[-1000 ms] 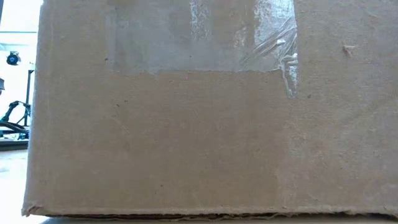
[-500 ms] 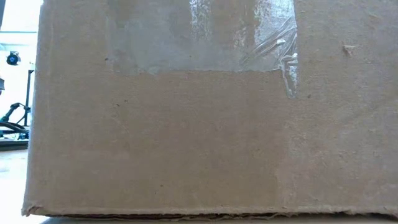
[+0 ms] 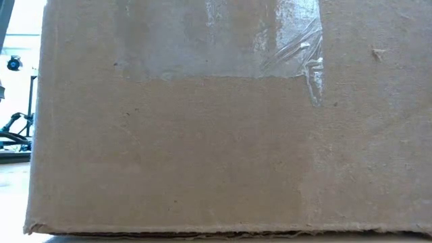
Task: Unpack boxes
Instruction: Open the cardboard box using the box cutter
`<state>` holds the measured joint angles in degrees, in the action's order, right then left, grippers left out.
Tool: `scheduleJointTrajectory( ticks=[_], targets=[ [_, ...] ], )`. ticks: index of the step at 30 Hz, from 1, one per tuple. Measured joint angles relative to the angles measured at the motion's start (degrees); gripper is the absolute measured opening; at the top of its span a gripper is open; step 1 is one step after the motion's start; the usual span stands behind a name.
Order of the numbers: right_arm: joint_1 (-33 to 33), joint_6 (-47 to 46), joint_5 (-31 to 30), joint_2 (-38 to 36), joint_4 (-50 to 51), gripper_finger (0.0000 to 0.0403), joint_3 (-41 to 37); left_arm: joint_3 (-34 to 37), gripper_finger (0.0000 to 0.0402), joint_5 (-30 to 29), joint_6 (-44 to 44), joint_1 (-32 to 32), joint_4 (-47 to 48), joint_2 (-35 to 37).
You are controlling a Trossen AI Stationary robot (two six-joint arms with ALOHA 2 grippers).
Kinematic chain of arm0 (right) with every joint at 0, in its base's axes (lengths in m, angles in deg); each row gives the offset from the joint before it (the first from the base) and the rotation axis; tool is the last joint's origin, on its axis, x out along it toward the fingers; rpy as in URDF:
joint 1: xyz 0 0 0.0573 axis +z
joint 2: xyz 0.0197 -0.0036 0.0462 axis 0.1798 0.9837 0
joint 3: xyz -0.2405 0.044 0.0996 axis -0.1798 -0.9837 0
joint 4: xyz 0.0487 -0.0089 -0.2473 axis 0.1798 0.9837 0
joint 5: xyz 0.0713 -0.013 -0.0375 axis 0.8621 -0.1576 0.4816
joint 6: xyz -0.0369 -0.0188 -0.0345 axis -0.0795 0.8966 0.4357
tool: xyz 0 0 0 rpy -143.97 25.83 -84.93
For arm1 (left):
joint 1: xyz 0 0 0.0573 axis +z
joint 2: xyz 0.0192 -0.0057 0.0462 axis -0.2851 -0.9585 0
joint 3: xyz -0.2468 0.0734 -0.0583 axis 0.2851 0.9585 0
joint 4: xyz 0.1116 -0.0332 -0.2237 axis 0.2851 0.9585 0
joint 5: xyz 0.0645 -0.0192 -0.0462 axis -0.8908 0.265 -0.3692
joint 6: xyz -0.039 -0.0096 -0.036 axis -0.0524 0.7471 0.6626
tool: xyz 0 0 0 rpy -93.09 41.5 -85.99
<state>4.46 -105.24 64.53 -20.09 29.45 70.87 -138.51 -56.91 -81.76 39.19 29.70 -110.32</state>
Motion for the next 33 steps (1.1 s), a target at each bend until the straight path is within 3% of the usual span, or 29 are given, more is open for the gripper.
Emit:
scheduleJointTrajectory(
  ticks=[7, 17, 25, 30, 33],
  targets=[
    [0.01, 0.01, -0.3, 0.0, -0.2, 0.0002, -0.02, -0.03, 0.0313, 6.22, 9.28, 0.03, 3.87, 0.22],
    [-0.01, -0.16, -0.5, 0.0, -0.17, 0.0002, -0.02, -2.24, 0.0313, 9.56, 3.34, -0.14, 5.93, -0.12],
    [0.01, -0.16, -0.52, 0.0, -0.15, 0.0002, -0.01, -3.74, 0.0314, 19.54, 14.42, -0.67, 14.2, -0.11],
    [0.0, -0.14, -0.53, 0.04, -0.05, 0.0002, -0.02, -3.6, 0.0314, 19.25, 16.88, -3.01, 19.43, -0.23],
    [-0.01, -0.01, -0.96, 0.04, 0.17, 0.0002, -0.02, -3.53, 0.0314, 15.5, 15.25, -4.76, 19.95, 0.18]
  ],
)
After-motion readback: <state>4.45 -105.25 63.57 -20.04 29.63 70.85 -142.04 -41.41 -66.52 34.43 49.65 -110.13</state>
